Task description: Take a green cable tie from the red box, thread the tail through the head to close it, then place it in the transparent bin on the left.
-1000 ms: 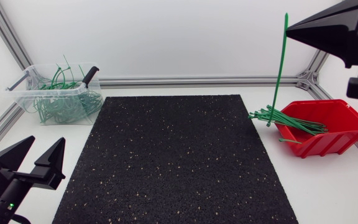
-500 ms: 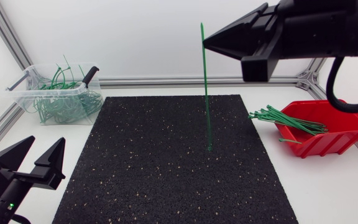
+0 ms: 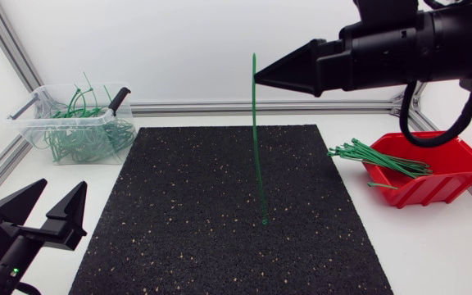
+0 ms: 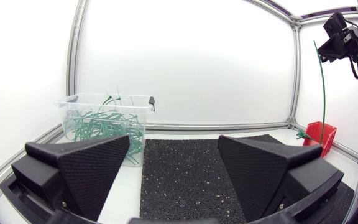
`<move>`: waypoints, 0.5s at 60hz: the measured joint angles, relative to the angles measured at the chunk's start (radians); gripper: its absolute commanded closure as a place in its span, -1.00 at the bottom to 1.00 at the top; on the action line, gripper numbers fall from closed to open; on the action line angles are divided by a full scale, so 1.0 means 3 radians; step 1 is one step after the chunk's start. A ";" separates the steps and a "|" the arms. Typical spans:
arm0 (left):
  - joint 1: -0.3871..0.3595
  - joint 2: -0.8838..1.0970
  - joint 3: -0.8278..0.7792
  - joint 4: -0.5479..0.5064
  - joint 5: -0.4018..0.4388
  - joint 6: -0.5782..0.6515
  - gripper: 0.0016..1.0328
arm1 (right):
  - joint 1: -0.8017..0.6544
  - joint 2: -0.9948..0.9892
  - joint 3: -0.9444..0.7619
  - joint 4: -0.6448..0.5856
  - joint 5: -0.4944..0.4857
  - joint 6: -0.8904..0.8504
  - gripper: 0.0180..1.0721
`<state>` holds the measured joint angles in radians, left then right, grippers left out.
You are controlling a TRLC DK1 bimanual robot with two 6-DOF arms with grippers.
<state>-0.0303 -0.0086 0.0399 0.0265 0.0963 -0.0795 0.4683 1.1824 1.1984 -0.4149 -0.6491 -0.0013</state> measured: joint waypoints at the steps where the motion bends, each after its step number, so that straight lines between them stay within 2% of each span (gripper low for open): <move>1: -0.0001 0.0000 0.0000 0.0001 0.0000 0.0000 -0.92 | 0.0000 0.0010 -0.0003 0.0003 -0.0017 0.0009 0.88; 16: -0.0001 0.0000 0.0000 0.0000 -0.0001 0.0000 -0.92 | 0.0019 0.0182 -0.0025 0.0123 -0.0064 0.0220 0.88; 30: -0.0061 0.0000 0.0000 -0.0008 -0.0024 0.0000 -0.92 | 0.0278 0.0413 -0.0025 0.0342 0.0149 0.0309 0.88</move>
<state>-0.0486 -0.0086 0.0399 0.0242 0.0891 -0.0795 0.5518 1.3064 1.1908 -0.3122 -0.6044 0.0914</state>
